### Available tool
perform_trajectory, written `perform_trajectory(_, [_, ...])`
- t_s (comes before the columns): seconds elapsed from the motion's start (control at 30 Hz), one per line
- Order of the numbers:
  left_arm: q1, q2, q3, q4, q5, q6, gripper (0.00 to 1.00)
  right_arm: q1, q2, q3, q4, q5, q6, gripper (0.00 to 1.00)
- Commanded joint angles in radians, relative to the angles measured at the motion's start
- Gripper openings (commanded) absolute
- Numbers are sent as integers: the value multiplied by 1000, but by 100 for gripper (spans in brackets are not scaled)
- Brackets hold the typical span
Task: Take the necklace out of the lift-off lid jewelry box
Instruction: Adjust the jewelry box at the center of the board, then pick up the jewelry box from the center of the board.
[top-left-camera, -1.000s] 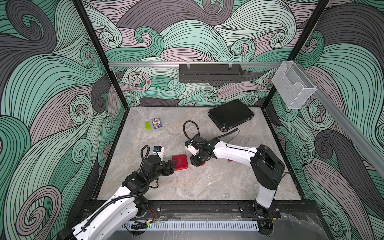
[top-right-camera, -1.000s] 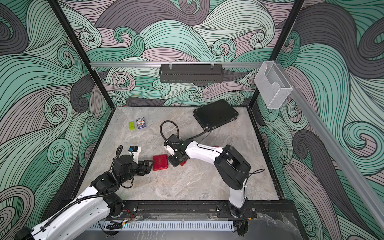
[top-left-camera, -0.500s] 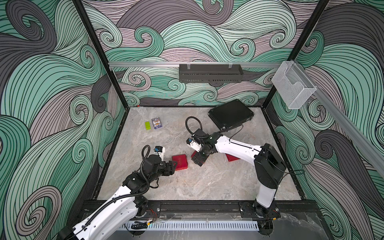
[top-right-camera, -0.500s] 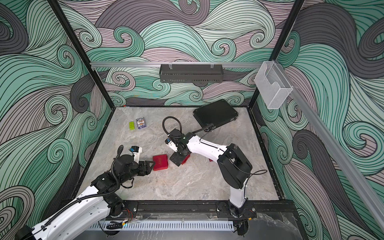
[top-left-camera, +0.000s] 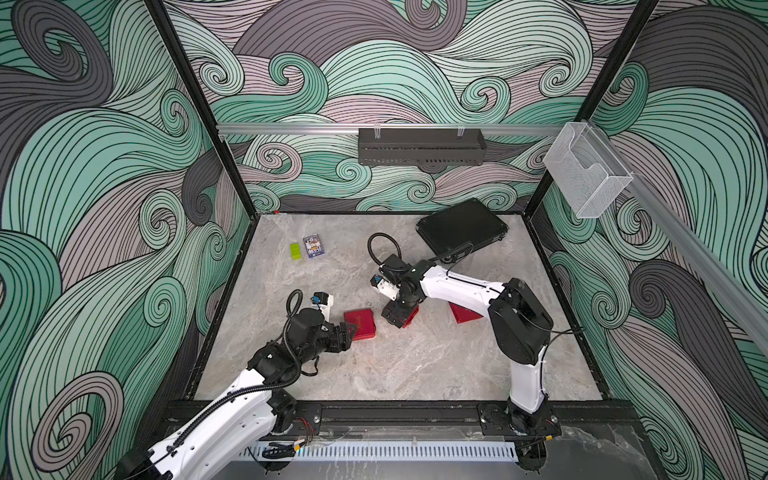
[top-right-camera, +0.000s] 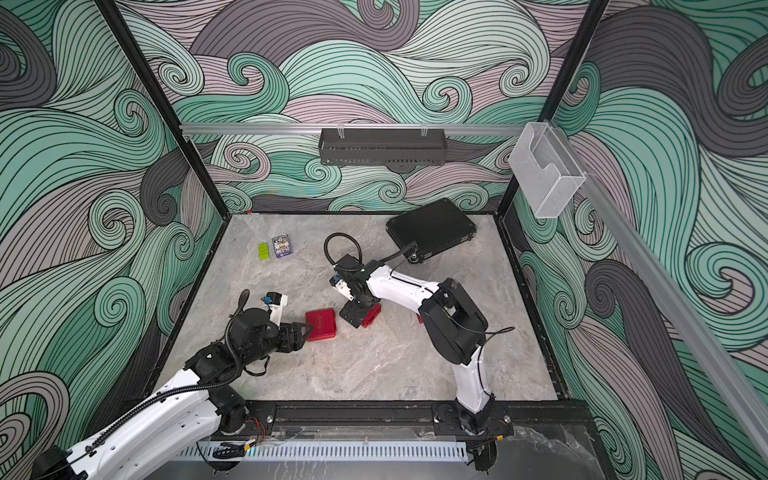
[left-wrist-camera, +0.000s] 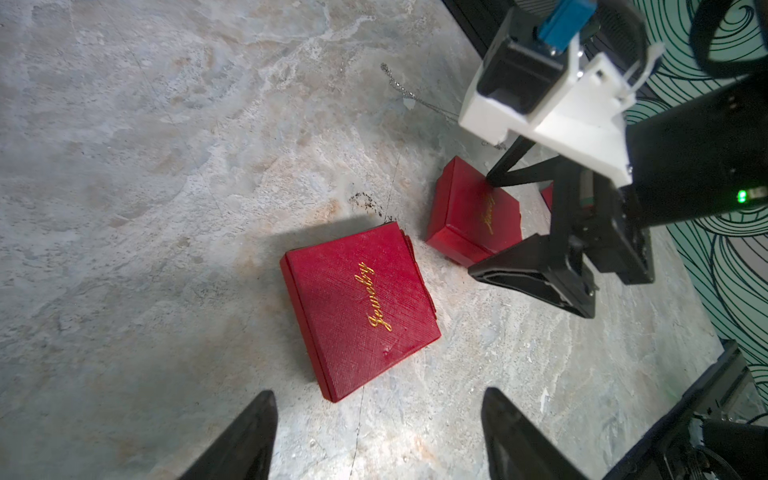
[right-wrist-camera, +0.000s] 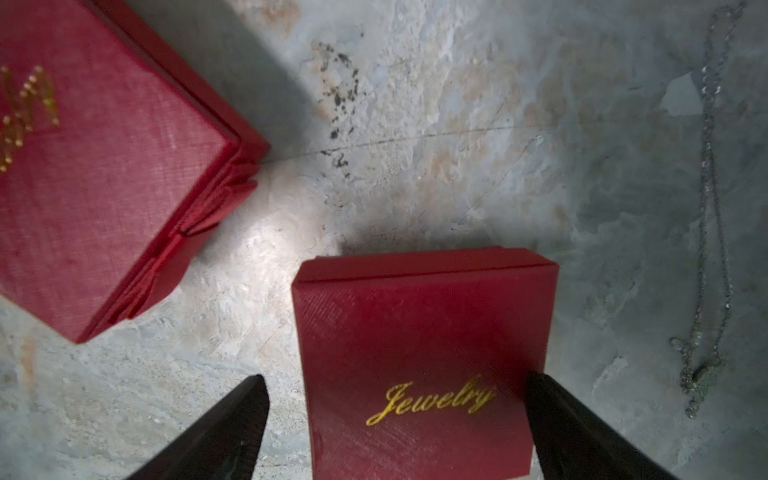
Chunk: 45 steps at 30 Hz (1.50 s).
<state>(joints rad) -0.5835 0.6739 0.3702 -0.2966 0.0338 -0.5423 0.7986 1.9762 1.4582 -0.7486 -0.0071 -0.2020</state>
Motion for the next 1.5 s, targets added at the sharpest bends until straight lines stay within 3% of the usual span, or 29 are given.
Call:
perform_trajectory(0.0, [10,9,19,18,12,16,76,-17,28,17,-14,-12,-4,100])
perform_trajectory(0.6, [10,75,42,30,28,28,76,-19,-56,10,-14,-61,33,100])
perform_trajectory(1.47, [10,73,42,28,47,31,76,-48,25,-3,-14,-88,6,100])
